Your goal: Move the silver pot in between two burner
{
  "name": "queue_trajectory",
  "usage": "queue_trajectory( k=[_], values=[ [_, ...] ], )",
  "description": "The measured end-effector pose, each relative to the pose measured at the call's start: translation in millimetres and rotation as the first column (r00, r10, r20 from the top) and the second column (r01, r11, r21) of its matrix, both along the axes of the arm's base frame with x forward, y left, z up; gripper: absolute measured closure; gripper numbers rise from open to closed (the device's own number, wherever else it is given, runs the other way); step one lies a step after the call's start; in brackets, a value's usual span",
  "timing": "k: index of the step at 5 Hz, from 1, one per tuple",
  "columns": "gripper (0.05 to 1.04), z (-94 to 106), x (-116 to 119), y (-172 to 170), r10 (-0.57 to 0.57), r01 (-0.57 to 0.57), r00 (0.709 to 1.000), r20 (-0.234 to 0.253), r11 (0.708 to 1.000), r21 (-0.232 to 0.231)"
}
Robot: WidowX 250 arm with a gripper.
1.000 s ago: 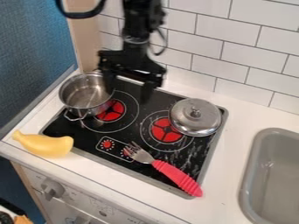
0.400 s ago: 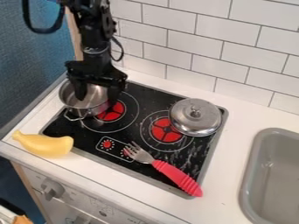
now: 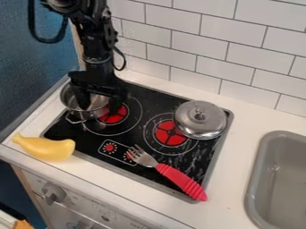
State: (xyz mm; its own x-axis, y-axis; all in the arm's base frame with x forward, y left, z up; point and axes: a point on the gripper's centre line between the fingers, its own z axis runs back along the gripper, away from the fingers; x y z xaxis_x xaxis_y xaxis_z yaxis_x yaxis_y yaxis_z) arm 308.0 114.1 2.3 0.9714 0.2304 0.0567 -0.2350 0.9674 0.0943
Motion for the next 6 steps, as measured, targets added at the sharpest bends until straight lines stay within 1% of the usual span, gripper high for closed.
queue_trajectory(
  k=[1,2,3,4,5,6],
  values=[
    [0.131,-1.7,0.3,-1.7,-0.014,0.014,1.0,0.0,1.0,-0.014],
    [0.423,-1.7,2.2,0.0,-0.017,0.018,1.0,0.021,0.999,-0.029],
    [0.725,-1.7,1.9,1.6,-0.026,0.027,0.999,0.02,0.999,-0.024],
    [0.889,-1.2,7.2,-0.4,-0.059,0.059,0.997,0.04,0.998,-0.001],
    [0.965,-0.8,9.3,-4.6,-0.075,0.075,0.996,0.041,0.997,-0.001],
    [0.998,-0.5,6.1,-8.9,-0.072,0.072,0.997,0.005,0.997,0.027]
  ],
)
